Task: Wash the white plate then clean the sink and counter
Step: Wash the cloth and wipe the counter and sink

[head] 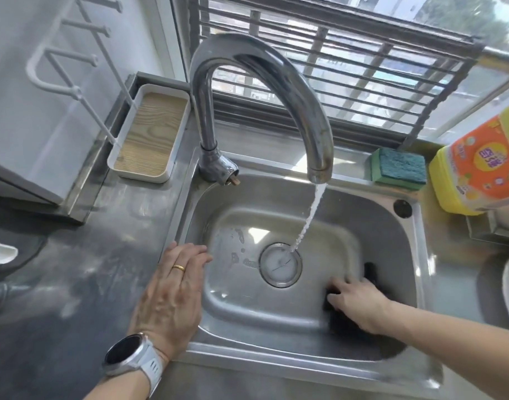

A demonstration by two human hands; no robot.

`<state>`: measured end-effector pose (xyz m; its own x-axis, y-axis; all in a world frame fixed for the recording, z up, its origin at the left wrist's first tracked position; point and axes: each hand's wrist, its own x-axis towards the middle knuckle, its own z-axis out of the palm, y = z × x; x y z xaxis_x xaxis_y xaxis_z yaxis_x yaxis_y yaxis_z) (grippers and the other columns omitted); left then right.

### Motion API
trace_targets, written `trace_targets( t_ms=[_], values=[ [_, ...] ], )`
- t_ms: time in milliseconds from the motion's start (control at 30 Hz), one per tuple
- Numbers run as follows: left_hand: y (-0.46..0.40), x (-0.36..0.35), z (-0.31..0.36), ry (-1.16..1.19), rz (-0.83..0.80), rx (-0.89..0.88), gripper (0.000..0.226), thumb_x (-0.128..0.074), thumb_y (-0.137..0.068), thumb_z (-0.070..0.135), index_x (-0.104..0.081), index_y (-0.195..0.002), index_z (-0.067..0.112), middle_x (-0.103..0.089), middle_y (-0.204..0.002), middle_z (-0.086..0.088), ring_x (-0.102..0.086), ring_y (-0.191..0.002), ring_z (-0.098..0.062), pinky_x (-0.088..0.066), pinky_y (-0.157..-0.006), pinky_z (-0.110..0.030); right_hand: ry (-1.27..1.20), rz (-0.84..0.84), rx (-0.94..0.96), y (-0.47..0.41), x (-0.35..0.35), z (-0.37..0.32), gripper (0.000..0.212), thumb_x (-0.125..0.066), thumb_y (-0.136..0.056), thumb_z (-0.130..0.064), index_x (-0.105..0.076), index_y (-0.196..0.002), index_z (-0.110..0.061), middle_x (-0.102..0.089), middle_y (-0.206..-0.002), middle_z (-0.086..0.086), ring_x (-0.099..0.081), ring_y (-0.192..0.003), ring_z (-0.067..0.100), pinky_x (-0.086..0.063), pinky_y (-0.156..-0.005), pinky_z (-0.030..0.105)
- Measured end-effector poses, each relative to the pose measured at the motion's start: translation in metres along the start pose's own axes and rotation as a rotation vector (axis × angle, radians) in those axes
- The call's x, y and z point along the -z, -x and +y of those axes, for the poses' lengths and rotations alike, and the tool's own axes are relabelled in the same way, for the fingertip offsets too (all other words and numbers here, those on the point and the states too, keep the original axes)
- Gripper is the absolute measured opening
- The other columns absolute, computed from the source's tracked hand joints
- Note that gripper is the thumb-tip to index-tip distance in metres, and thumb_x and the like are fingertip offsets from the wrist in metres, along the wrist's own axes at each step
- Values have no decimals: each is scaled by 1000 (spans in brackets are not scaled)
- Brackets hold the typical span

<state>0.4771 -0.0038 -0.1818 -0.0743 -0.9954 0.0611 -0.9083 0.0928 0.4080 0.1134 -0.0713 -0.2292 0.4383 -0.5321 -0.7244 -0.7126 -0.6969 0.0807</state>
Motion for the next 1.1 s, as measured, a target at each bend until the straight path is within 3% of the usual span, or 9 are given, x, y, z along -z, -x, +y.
trace_targets(
  t_ms=[67,200,433,567,733,833,900,1000,1100],
  values=[
    [0,-1,1,3,9,2,37,-49,-89,-2,-66,-120,7,-65,-127,-8,-56,-125,-28,-23,-127,-38,90,121,-113,-15,5,28,40,-88,-49,-18,-68,-84,-20,-64,-101,12,-63,-77,33,-47,-51,36],
    [0,0,1,8,16,11,36,-51,-89,-2,-66,-121,8,-64,-128,-6,-55,-126,-26,-25,-126,-39,-89,361,-322,-74,34,45,45,-62,-83,-3,-57,-126,-13,-46,-134,20,-50,-110,40,-55,-70,46],
    [-2,1,1,20,23,-3,38,-54,-85,-5,-67,-119,7,-64,-126,-6,-55,-126,-27,-22,-127,-36,-1203,684,-419,-151,104,-90,48,-61,-93,-19,-49,-139,-11,-46,-134,16,-48,-124,34,-38,-105,36],
    [-2,1,2,5,24,-2,36,-53,-88,-2,-67,-120,8,-65,-128,-6,-54,-129,-26,-26,-125,-40,-1625,625,-379,-175,155,-161,58,-56,-98,-17,-35,-151,-13,-36,-150,12,-40,-136,27,-27,-111,25],
    [-1,1,1,13,16,18,36,-52,-90,-1,-68,-120,8,-65,-129,-6,-54,-130,-26,-23,-127,-38,-1380,323,-126,-133,126,-180,45,-57,-88,-23,-53,-133,-18,-54,-124,14,-55,-111,29,-43,-92,28],
    [-2,2,3,18,12,11,36,-53,-87,-3,-68,-118,8,-65,-126,-6,-56,-126,-26,-20,-128,-35,-958,35,140,-102,99,-175,41,-53,-83,-28,-57,-123,-22,-55,-117,16,-55,-107,34,-46,-92,33],
    [-2,3,3,10,1,5,38,-54,-85,-5,-67,-118,8,-65,-125,-6,-56,-125,-26,-19,-128,-34,-705,-39,147,-90,88,-158,38,-55,-85,-29,-58,-124,-29,-48,-124,13,-55,-109,37,-49,-95,38],
    [-2,4,2,-12,-16,4,40,-53,-85,-6,-67,-119,8,-65,-126,-6,-56,-126,-25,-17,-128,-33,-518,25,27,-83,74,-138,44,-62,-85,-11,-50,-126,-16,-31,-139,17,-46,-117,42,-49,-93,44],
    [-2,2,2,2,-1,4,39,-53,-85,-5,-68,-118,8,-66,-126,-6,-57,-125,-26,-22,-127,-37,-482,289,-133,-103,80,-132,47,-51,-88,-2,-41,-134,-10,-27,-145,23,-43,-119,43,-46,-90,45]
  ],
)
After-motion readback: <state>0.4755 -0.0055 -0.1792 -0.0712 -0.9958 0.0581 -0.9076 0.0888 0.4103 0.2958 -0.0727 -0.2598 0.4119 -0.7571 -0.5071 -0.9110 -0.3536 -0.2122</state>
